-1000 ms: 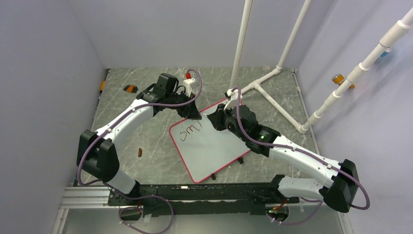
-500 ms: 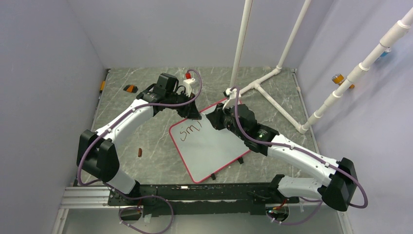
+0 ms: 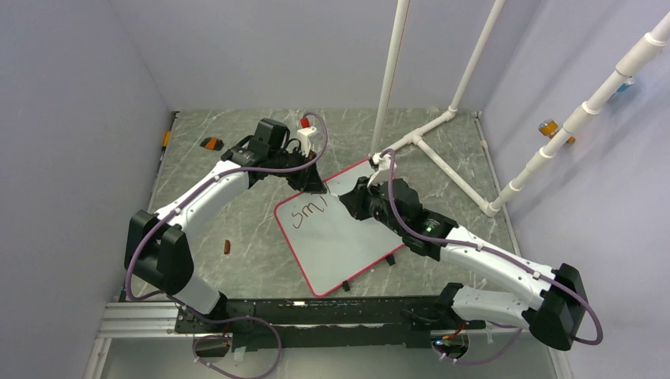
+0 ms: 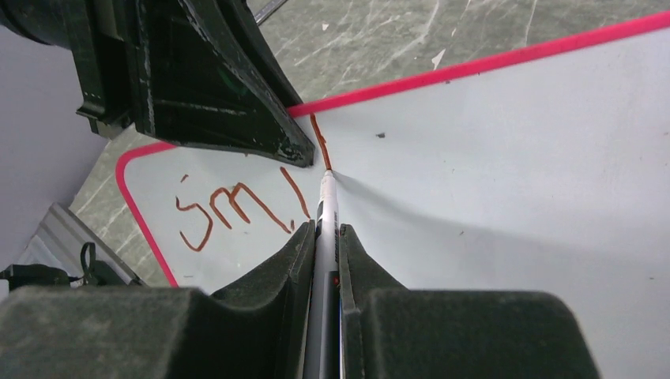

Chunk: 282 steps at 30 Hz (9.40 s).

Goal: Write a sentence on the whiteboard

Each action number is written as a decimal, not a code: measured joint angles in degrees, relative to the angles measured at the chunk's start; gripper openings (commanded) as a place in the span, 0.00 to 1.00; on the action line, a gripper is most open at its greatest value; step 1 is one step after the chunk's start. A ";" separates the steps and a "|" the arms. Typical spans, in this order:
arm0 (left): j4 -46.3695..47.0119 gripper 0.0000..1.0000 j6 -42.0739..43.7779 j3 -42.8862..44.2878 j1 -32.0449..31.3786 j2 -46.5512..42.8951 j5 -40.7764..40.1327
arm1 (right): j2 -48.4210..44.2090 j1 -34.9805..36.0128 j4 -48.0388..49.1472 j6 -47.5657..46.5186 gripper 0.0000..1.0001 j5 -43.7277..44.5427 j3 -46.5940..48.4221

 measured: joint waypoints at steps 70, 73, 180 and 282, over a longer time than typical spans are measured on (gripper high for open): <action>-0.09 0.00 0.00 0.04 -0.02 0.00 0.04 | -1.11 -2.38 -3.45 -0.94 0.00 0.68 1.01; -0.07 0.00 0.00 0.04 -0.02 0.00 0.04 | -1.09 -2.60 -3.45 -0.70 0.00 0.70 0.98; 1.81 0.00 -0.66 -0.07 -0.04 -0.74 -2.99 | -9.70 5.95 -0.04 -10.23 0.00 -19.56 -7.34; 2.29 0.00 -0.68 -0.61 0.00 -1.29 -3.19 | 4.98 24.74 -2.99 -13.92 0.00 8.79 1.38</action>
